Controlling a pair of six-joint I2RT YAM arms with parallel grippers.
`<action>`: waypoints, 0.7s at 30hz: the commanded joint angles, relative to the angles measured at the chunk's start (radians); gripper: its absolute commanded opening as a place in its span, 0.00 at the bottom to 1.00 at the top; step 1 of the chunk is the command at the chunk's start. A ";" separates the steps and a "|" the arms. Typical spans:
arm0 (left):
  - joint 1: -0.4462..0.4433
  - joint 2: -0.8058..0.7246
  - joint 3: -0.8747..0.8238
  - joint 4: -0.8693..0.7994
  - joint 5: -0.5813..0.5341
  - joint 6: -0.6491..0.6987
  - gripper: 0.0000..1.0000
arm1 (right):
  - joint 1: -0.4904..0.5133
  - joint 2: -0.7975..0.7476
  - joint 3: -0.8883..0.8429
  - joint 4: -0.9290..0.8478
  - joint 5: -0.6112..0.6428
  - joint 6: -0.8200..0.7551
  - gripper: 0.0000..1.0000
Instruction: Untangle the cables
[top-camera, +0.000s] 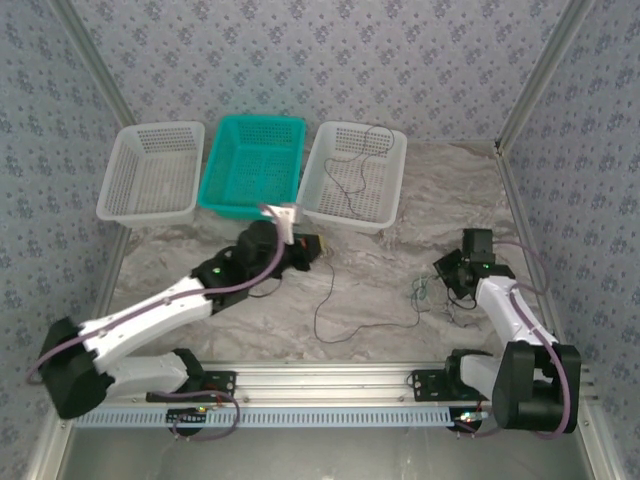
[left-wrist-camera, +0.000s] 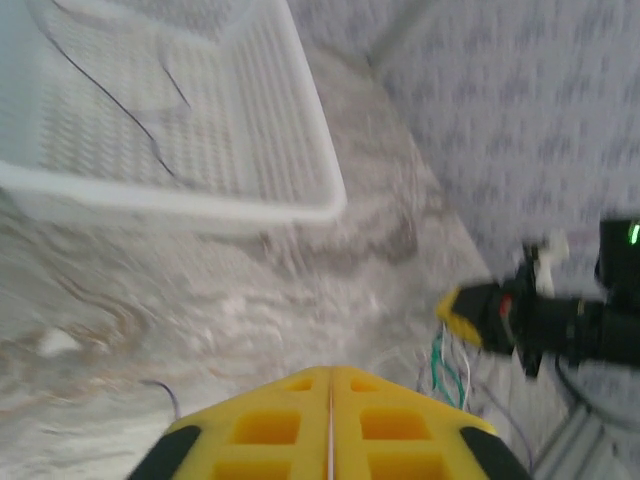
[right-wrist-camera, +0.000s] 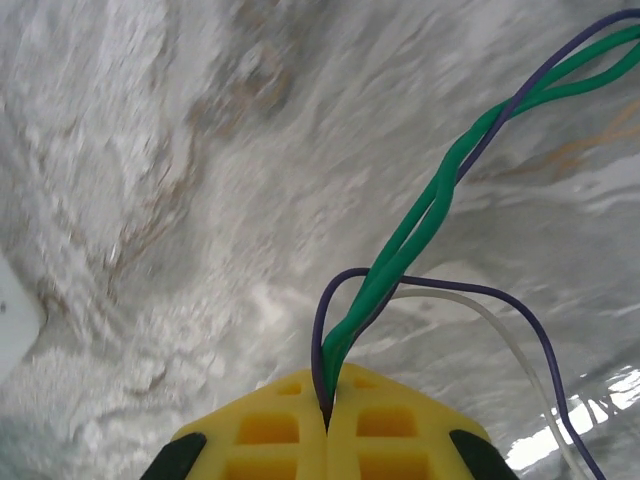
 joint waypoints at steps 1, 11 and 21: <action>-0.105 0.148 0.103 0.071 0.107 0.038 0.32 | 0.047 -0.032 0.037 -0.019 0.065 -0.008 0.00; -0.264 0.598 0.387 0.225 0.228 -0.109 0.56 | 0.062 -0.028 0.060 -0.035 0.083 0.005 0.00; -0.280 0.733 0.459 0.180 0.232 -0.135 0.45 | 0.065 -0.032 0.062 -0.034 0.076 0.014 0.00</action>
